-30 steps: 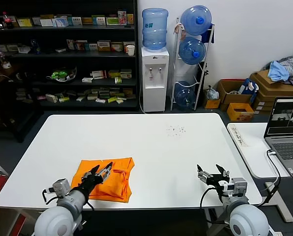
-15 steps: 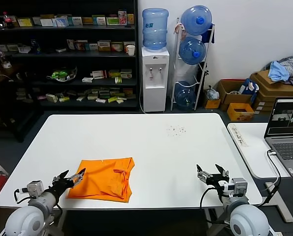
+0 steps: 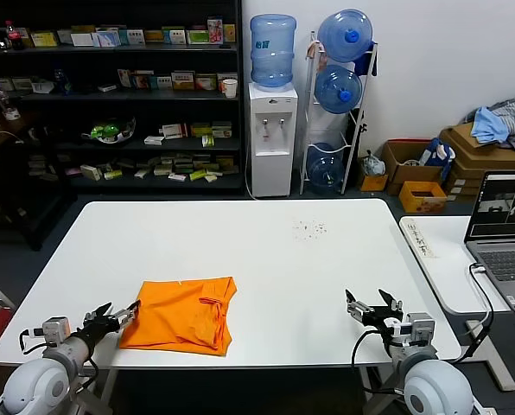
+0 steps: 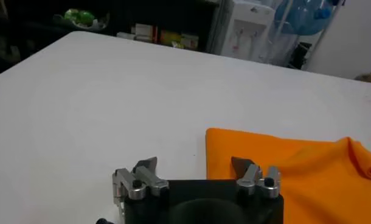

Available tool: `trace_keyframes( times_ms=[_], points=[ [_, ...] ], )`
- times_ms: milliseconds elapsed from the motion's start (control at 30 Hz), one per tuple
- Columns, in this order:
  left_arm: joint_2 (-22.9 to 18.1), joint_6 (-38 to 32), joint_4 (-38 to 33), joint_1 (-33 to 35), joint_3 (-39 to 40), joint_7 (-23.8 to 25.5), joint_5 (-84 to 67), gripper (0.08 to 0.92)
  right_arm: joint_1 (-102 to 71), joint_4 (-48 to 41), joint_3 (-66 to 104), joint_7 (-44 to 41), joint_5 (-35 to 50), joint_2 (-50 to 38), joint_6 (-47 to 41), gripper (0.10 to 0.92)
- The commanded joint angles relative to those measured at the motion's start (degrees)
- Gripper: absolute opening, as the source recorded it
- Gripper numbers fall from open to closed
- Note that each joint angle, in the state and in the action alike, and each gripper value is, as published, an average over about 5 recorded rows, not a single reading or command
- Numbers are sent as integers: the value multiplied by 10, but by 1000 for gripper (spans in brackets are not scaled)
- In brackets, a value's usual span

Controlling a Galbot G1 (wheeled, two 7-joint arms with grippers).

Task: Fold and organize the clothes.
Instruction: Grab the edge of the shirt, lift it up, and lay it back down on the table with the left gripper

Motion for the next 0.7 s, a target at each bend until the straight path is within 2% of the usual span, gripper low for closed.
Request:
trace_keyframes(
  times_ms=[33,333,433,700],
  points=[
    [1,-1,18,-12,16,15,8,823,0,0,0,1,0,-1,-1,823],
    [-12,-1,20,-19,45,10,45,815,-3,4,4,2,1,-4,-1,823],
    [-13,-1,17,-17,47,9,49,757,-3,3,4,2,1,-4,-1,823],
    [-17,-2,-9,-10,42,7,48,524,-2,2,3,4,1,-2,-1,823]
  ],
)
